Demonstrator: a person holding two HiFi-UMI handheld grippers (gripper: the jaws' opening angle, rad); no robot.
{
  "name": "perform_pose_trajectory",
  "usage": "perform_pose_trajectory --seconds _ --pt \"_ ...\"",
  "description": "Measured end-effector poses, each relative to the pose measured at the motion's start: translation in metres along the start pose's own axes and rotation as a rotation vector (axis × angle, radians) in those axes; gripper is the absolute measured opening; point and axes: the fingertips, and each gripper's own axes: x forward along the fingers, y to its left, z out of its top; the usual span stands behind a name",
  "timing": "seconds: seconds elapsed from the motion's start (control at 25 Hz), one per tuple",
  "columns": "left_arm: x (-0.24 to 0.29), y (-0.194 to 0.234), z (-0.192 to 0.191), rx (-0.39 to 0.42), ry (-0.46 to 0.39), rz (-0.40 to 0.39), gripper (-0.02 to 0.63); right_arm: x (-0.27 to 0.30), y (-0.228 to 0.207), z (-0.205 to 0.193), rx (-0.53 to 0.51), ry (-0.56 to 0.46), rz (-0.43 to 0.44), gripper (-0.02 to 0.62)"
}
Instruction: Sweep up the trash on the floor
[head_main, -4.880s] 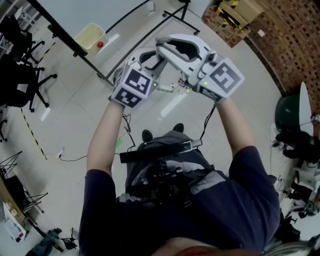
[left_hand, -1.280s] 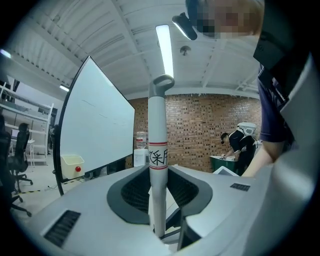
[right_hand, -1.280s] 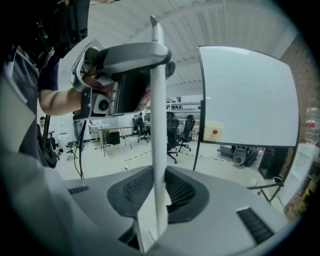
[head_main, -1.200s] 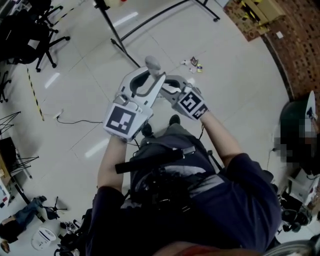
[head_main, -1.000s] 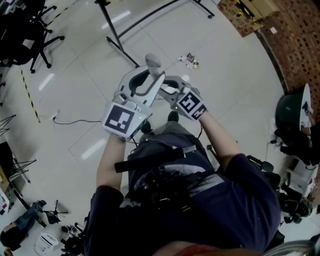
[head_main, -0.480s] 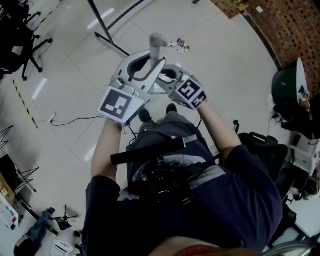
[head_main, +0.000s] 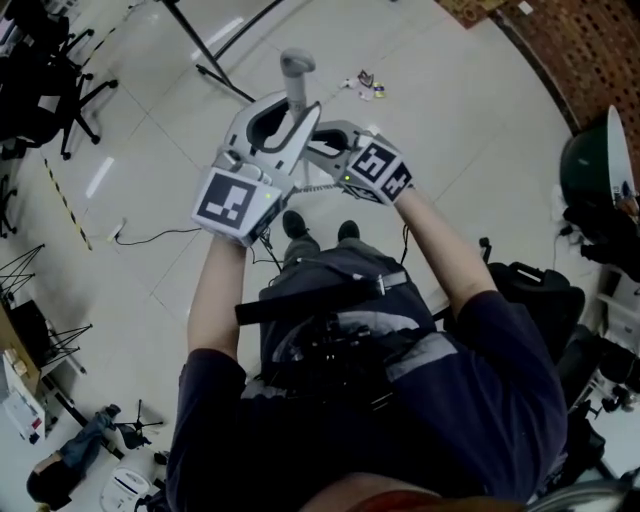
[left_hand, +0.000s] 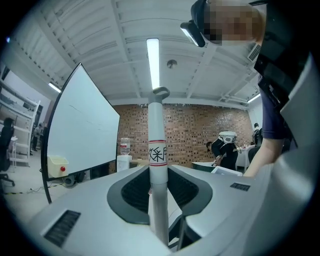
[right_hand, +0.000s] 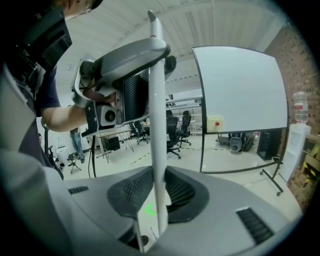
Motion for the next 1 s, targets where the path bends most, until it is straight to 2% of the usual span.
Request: perform_pose_trajectory --seconds 0.12,0.32,0.56,0.68,0.8,1.0 --pt "0.005 -0.007 -0.019 0.002 0.050 0.070 0.103 -0.004 0.002 -0.019 0.002 0.025 0.031 0.092" --pt "0.009 -0.003 -0.056 -0.046 0.132 0.193 0.103 0.003 -0.003 -0.056 0.006 0.099 0.059 0.093" --pt "0.008 0.004 -0.106 -0.099 0.232 0.259 0.103 0.023 -0.013 -0.103 0.004 0.209 0.044 0.093" --pt "0.006 0.016 -0.115 -0.115 0.251 0.240 0.103 0.038 -0.020 -0.107 -0.001 0.233 0.033 0.094" --pt "0.002 0.043 -0.108 -0.115 0.244 0.186 0.103 0.061 -0.032 -0.089 -0.020 0.239 0.028 0.094" --pt "0.022 0.087 -0.090 -0.052 0.202 0.082 0.103 0.090 -0.072 -0.057 -0.032 0.217 0.002 0.094"
